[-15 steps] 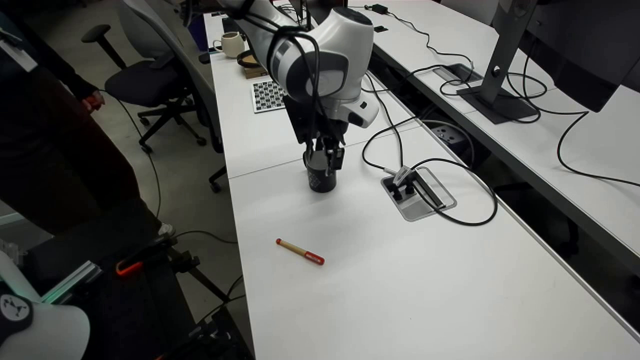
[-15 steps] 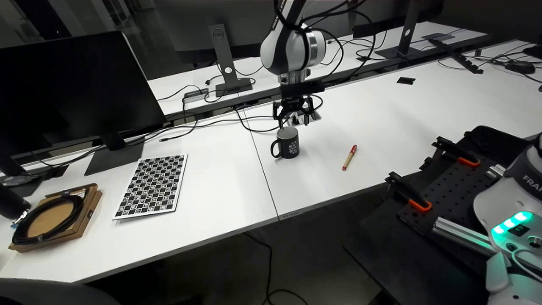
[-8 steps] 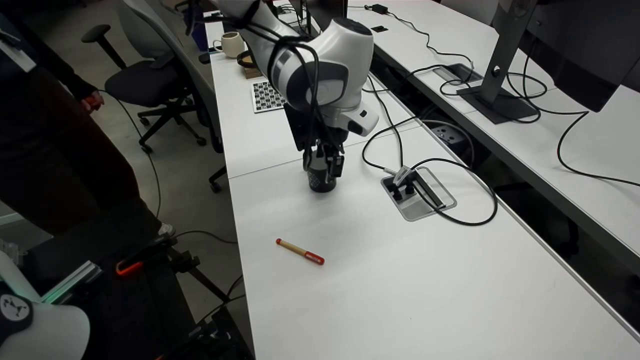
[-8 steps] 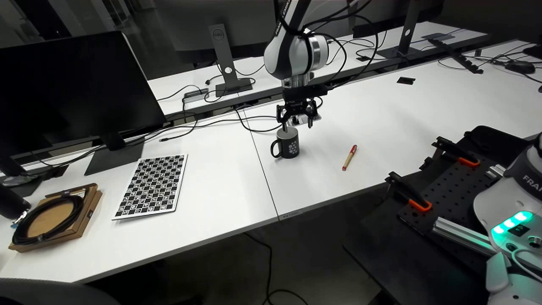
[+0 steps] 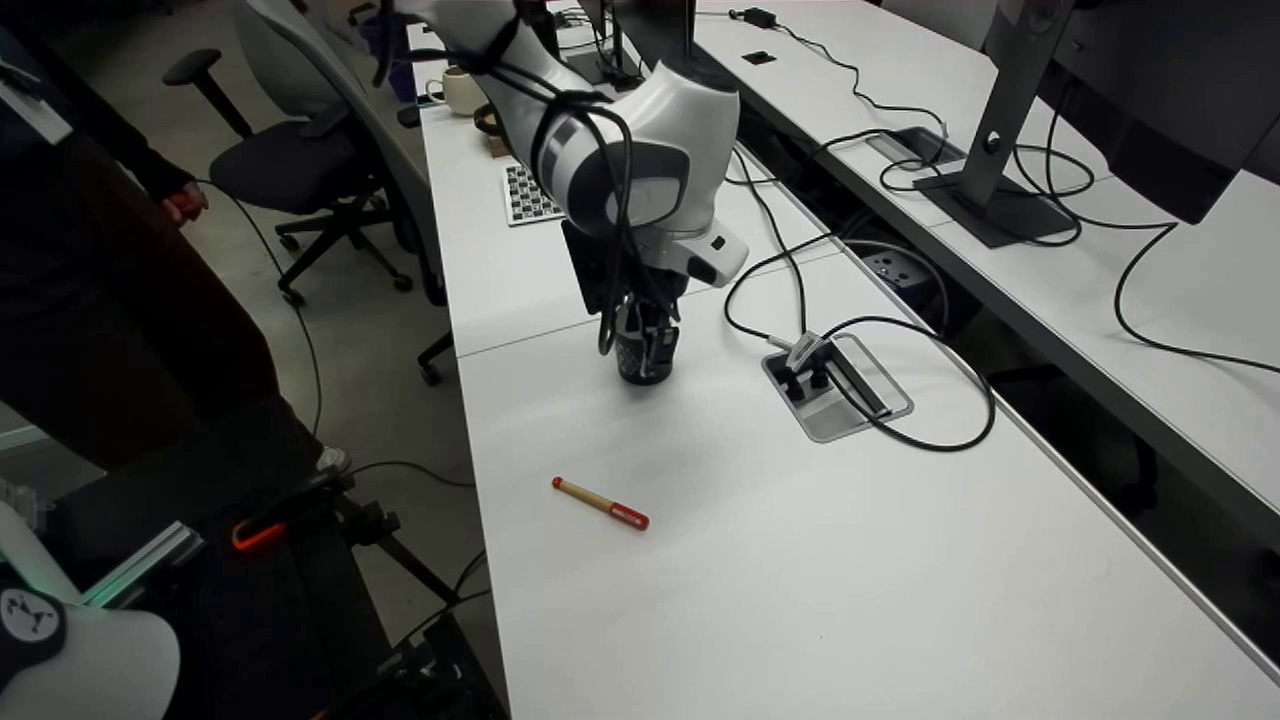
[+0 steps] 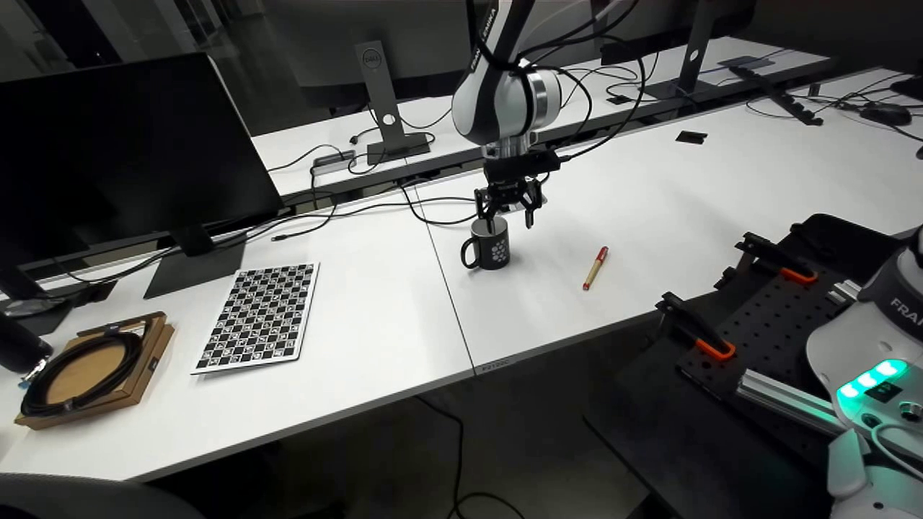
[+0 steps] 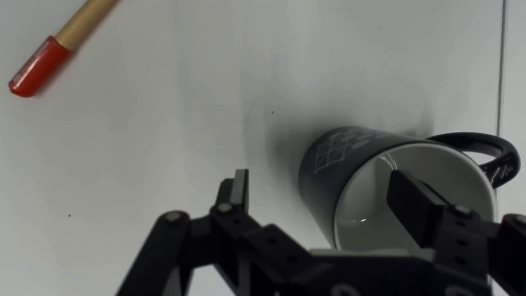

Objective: Pick up the cup and put it on the right side of the table

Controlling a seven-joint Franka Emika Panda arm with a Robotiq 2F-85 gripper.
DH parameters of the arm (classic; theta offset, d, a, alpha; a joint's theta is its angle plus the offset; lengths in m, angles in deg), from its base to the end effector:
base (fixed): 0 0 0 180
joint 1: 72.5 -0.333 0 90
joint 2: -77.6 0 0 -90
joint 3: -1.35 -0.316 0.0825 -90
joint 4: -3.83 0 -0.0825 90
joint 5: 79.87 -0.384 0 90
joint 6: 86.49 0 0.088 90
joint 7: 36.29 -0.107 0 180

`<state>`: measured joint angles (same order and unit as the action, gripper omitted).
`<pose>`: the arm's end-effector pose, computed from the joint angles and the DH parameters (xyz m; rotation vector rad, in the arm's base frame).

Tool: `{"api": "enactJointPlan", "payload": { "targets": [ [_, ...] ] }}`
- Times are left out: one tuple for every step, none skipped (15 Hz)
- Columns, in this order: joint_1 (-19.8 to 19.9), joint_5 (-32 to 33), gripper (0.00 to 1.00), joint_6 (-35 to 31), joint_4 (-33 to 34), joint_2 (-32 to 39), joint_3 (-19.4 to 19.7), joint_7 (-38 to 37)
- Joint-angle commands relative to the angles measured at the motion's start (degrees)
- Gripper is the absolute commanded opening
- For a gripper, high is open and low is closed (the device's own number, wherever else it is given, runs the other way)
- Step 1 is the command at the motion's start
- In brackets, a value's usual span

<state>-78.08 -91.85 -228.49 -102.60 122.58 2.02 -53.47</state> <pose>0.6050 0.0512 0.0806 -2.9991 0.5875 0.2762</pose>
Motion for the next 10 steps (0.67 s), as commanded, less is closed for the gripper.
{"api": "enactJointPlan", "payload": {
  "targets": [
    [-0.4,0.1,0.54,-1.1,-0.2,0.4,-0.2,-1.2],
    [-0.5,0.1,0.45,-1.0,-0.1,0.4,-0.2,-1.2],
    [-0.5,0.1,0.38,-1.0,-0.1,0.4,-0.2,-1.3],
    [-0.5,0.1,0.31,-1.0,-0.1,0.4,-0.2,-1.3],
    [-0.6,0.2,0.23,-1.0,0.0,0.4,-0.2,-1.3],
    [-0.6,0.2,0.16,-1.0,0.0,0.4,-0.2,-1.4],
    [-0.7,0.2,0.08,-1.0,0.1,0.4,-0.2,-1.4],
    [-0.7,0.2,0.01,-0.9,0.1,0.4,-0.2,-1.5],
    [-0.8,0.2,0.0,-1.0,0.2,0.4,-0.2,-1.6],
    [-0.8,0.3,0.0,-0.8,0.3,0.5,-0.2,-1.7]
  ]
}}
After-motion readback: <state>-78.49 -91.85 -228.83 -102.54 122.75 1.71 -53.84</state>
